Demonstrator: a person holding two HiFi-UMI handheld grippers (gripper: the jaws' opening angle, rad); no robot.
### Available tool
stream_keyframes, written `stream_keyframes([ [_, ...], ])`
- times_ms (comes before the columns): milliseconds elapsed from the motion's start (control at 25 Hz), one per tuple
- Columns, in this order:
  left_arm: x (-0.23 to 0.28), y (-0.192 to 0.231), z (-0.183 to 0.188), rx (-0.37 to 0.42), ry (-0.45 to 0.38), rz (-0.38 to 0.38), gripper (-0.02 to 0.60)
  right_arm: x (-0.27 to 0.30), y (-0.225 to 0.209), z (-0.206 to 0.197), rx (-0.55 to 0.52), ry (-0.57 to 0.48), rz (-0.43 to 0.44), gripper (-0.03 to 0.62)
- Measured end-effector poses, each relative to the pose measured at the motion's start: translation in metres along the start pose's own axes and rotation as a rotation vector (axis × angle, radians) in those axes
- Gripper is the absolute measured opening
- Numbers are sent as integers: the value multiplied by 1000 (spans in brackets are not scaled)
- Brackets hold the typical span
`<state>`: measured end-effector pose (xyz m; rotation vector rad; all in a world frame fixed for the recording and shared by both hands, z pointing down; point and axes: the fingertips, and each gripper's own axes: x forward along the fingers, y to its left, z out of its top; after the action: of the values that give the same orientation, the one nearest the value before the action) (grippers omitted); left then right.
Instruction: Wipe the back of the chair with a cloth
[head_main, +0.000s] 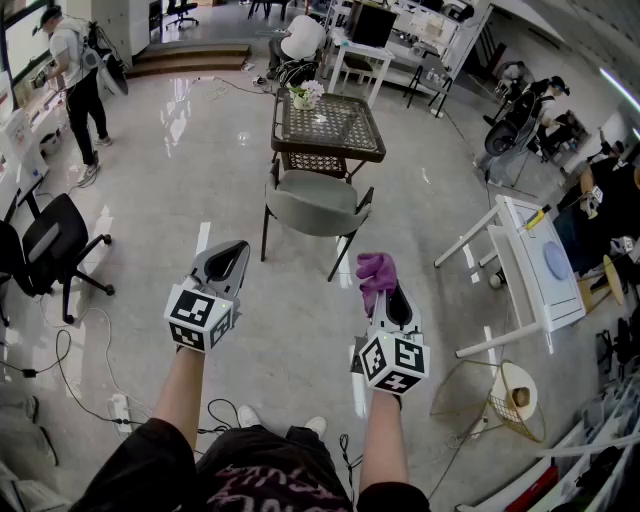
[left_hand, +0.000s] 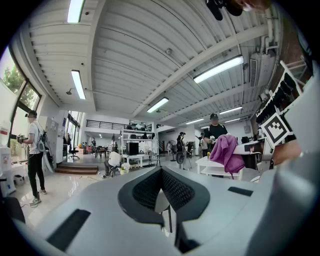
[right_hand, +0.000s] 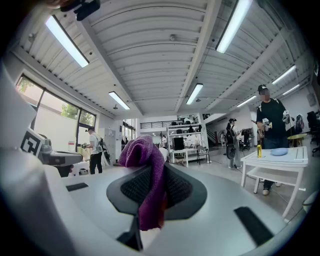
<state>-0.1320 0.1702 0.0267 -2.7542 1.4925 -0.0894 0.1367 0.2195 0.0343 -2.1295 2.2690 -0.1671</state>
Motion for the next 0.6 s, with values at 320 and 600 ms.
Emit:
stream_keyframes([
  [320, 3, 9, -7, -1, 7, -3, 9, 10, 2, -9, 24, 7, -11, 75],
  [600, 2, 26, -14, -7, 14, -4, 9, 23, 24, -12, -4, -7, 24, 77],
])
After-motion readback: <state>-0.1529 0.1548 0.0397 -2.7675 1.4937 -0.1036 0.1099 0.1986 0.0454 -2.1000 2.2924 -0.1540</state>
